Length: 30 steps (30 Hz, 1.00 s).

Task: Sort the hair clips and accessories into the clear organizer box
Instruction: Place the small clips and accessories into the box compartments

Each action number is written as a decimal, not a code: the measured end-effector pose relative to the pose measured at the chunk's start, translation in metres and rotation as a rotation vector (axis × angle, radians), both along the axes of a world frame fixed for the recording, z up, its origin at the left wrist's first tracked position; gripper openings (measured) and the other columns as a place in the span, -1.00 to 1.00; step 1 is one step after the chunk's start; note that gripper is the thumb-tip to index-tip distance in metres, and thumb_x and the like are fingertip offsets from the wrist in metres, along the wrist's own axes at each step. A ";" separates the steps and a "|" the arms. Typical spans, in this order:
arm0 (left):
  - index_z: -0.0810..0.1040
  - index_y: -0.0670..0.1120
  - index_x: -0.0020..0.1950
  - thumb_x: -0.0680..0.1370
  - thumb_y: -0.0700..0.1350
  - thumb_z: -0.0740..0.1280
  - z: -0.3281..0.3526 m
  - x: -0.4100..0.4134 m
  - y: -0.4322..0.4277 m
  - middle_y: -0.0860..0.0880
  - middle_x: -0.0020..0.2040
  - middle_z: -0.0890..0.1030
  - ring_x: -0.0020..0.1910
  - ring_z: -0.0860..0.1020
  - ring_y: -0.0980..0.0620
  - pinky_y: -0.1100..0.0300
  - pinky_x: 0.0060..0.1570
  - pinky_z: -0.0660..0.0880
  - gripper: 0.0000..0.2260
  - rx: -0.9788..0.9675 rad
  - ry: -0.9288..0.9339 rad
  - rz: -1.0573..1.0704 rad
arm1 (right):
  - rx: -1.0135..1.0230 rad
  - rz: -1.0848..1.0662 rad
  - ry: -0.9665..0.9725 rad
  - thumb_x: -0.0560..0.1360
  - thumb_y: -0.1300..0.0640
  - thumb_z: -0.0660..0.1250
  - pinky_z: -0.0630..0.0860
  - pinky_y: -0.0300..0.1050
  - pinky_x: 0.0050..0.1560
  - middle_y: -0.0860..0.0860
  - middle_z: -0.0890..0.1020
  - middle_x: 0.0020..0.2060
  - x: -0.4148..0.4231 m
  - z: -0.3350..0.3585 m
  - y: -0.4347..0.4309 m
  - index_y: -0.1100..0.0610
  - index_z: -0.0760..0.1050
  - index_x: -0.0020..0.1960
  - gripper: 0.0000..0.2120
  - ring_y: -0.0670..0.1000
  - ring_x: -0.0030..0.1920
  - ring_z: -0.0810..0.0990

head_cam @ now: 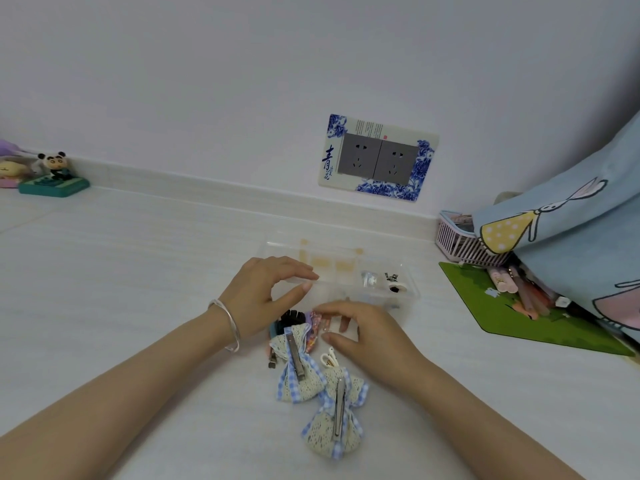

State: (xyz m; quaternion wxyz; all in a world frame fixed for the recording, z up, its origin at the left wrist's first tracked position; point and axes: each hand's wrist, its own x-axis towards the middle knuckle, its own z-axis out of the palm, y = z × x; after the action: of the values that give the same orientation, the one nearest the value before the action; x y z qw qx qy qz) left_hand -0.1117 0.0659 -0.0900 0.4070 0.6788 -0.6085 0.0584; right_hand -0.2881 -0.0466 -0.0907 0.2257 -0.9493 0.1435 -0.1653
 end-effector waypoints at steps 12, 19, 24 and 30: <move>0.58 0.12 0.09 0.49 0.18 0.15 0.001 0.000 0.000 0.15 0.09 0.62 0.10 0.54 0.19 -0.05 0.15 0.44 -0.69 0.008 0.003 0.001 | -0.073 -0.076 -0.054 0.44 0.04 0.41 0.32 -0.48 -0.15 -0.23 0.59 -0.04 -0.008 -0.001 -0.004 -0.06 0.53 0.10 -0.76 -0.28 -0.12 0.47; 0.57 0.13 0.10 0.50 0.17 0.15 0.001 0.000 0.001 0.15 0.10 0.61 0.11 0.54 0.18 -0.06 0.15 0.44 -0.70 0.019 0.007 0.004 | 0.065 -0.016 -0.087 0.42 0.13 0.43 0.46 -0.38 -0.04 -0.16 0.63 -0.10 -0.008 -0.004 -0.003 -0.07 0.57 -0.06 -0.85 -0.18 -0.04 0.54; 0.56 0.16 0.09 0.50 0.16 0.15 0.001 0.000 0.001 0.17 0.11 0.60 0.12 0.53 0.20 -0.08 0.16 0.42 -0.72 0.021 0.007 0.011 | 0.151 0.025 -0.146 0.39 0.24 0.45 0.55 -0.27 -0.01 -0.15 0.56 -0.13 -0.010 -0.005 -0.003 -0.10 0.54 -0.11 -0.75 -0.13 -0.06 0.57; 0.57 0.14 0.10 0.50 0.16 0.15 0.003 -0.001 0.003 0.17 0.09 0.60 0.10 0.53 0.21 -0.05 0.16 0.43 -0.71 0.025 0.012 -0.006 | 0.239 0.027 -0.452 0.35 0.35 0.46 0.55 -0.35 -0.04 0.01 0.57 -0.12 0.001 0.029 -0.006 0.14 0.61 -0.10 -0.82 -0.12 -0.15 0.61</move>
State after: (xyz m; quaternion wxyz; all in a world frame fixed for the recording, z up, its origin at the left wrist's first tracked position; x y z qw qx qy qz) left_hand -0.1123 0.0690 -0.0875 0.4021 0.6822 -0.6090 0.0454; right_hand -0.2875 -0.0529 -0.0612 0.3651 -0.8566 0.0951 -0.3519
